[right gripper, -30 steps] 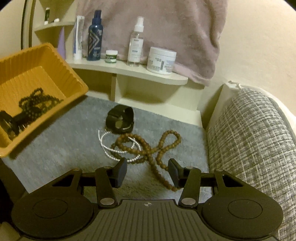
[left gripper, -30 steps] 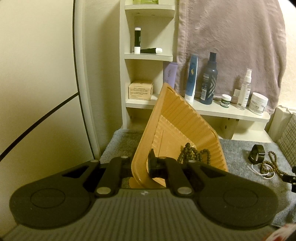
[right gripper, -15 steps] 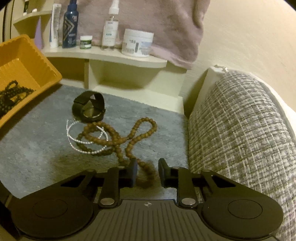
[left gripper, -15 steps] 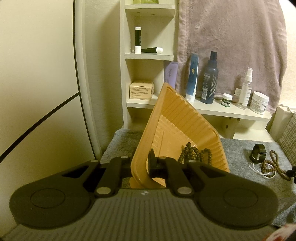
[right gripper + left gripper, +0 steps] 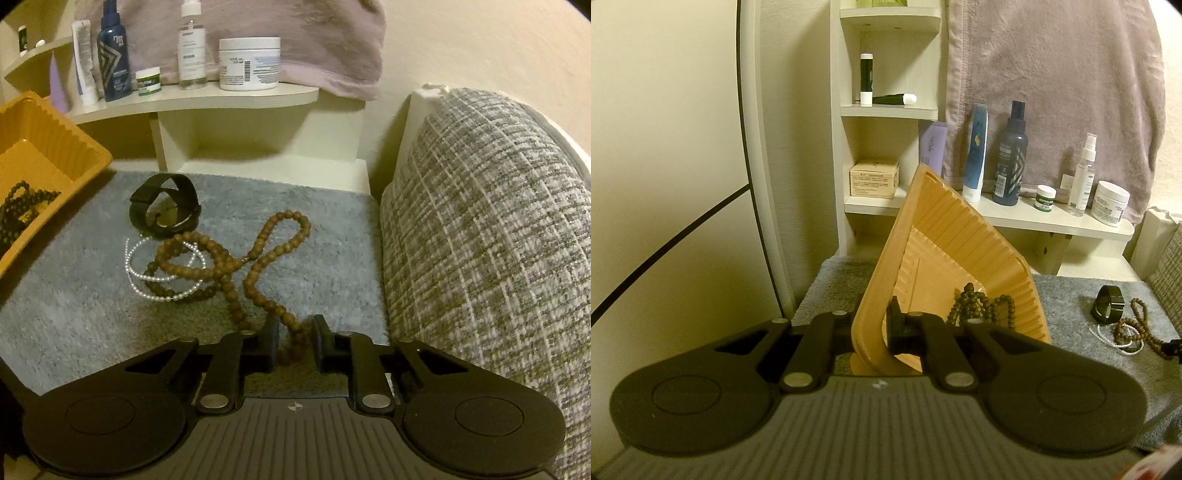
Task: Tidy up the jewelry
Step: 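Grasp the brown wooden bead necklace with the right tool, then lift the brown bead necklace high with the right tool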
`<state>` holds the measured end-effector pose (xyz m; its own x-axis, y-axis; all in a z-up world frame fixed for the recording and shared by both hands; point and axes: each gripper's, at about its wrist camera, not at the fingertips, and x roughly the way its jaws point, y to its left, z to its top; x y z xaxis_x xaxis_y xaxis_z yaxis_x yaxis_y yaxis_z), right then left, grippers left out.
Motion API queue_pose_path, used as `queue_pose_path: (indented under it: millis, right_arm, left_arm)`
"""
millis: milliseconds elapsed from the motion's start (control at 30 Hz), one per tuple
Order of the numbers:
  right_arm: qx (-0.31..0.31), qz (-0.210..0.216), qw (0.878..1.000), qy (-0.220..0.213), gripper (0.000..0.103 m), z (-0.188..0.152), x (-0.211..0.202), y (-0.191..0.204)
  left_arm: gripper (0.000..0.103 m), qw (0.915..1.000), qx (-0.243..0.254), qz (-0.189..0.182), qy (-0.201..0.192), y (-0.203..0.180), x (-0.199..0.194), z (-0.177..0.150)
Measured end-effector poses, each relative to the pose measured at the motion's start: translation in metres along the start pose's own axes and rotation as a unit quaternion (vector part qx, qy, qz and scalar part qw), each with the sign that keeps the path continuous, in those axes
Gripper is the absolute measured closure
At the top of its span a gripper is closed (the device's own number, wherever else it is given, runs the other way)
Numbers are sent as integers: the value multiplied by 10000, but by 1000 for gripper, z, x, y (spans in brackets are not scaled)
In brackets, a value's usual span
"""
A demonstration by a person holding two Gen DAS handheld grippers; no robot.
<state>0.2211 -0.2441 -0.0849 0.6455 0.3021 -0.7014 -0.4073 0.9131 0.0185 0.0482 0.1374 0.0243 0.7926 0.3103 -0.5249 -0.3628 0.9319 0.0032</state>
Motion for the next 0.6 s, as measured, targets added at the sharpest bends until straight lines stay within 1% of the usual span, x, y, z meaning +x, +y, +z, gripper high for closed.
queue_pose_path:
  millis: [67,267,400,600]
  right_arm:
    - [-24,-10,10000,17,96,0,-1,3]
    - [-68,-14,10000,-19,97,0,-8,6]
    - [-223,-112,9993,-272,97,6,-25,7]
    - [-551,-301,9944,-847,97,29,-61,10]
  left_arm:
    - [96,10000,4,-1,-1,0,0,0]
    - [96,10000,3,-5,0,0,0,0]
    - [96,10000,11,-8,-5,0,0,0]
    - [95,10000,21,-9,-12,-1,0,0]
